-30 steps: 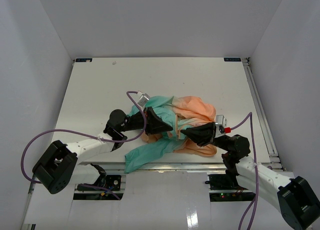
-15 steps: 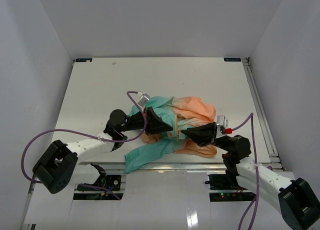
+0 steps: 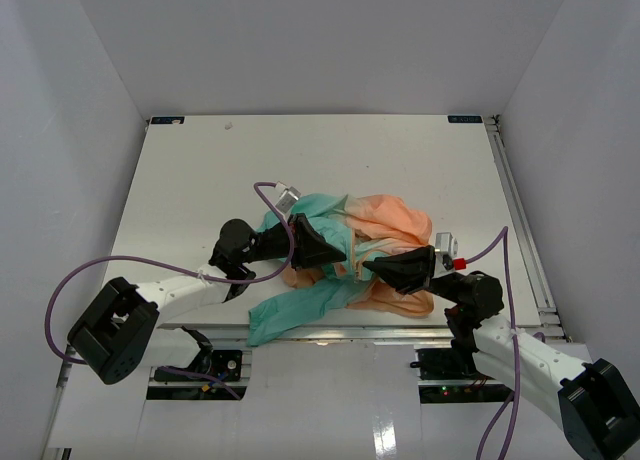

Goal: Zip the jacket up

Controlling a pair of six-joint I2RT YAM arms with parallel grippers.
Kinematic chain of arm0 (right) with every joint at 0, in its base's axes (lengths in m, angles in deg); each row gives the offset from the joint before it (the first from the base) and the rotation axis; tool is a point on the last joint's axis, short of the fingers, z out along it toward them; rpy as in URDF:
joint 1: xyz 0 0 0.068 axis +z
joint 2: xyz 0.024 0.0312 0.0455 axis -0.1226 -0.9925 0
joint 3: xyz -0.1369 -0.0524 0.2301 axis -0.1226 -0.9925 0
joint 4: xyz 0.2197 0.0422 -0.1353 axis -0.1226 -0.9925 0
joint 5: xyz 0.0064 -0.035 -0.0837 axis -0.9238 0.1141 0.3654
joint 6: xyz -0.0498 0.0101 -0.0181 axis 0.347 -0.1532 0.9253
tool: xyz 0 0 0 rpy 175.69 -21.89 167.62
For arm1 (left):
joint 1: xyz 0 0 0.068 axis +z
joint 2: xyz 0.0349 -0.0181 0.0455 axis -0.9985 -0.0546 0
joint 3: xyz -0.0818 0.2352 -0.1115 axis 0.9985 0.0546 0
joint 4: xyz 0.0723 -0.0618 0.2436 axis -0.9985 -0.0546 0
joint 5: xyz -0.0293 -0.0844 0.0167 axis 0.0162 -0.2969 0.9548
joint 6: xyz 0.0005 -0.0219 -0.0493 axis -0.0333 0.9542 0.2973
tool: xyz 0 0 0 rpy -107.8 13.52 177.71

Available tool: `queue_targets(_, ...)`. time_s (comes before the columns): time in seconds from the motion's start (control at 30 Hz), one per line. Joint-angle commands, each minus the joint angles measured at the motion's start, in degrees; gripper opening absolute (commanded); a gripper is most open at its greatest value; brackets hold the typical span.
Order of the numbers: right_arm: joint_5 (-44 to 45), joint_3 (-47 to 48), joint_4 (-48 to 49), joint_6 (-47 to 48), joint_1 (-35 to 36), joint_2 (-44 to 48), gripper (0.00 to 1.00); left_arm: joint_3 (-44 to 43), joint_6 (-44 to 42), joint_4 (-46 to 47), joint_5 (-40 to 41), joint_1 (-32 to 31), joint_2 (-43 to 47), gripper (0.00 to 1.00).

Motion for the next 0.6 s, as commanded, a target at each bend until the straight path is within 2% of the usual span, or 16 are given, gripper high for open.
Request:
queue_targets(0.0, 0.3, 1.4, 4.8, -0.1, 0.2, 0.2, 0.08, 0.1, 0.3, 2.6, -0.8, 0.1, 0.3, 0.00)
queue_targets(0.57, 0.9, 1.6, 5.7, -0.5, 0.2, -0.4, 0.08, 0.3, 0.2, 3.9, -2.0, -0.1, -0.4, 0.00)
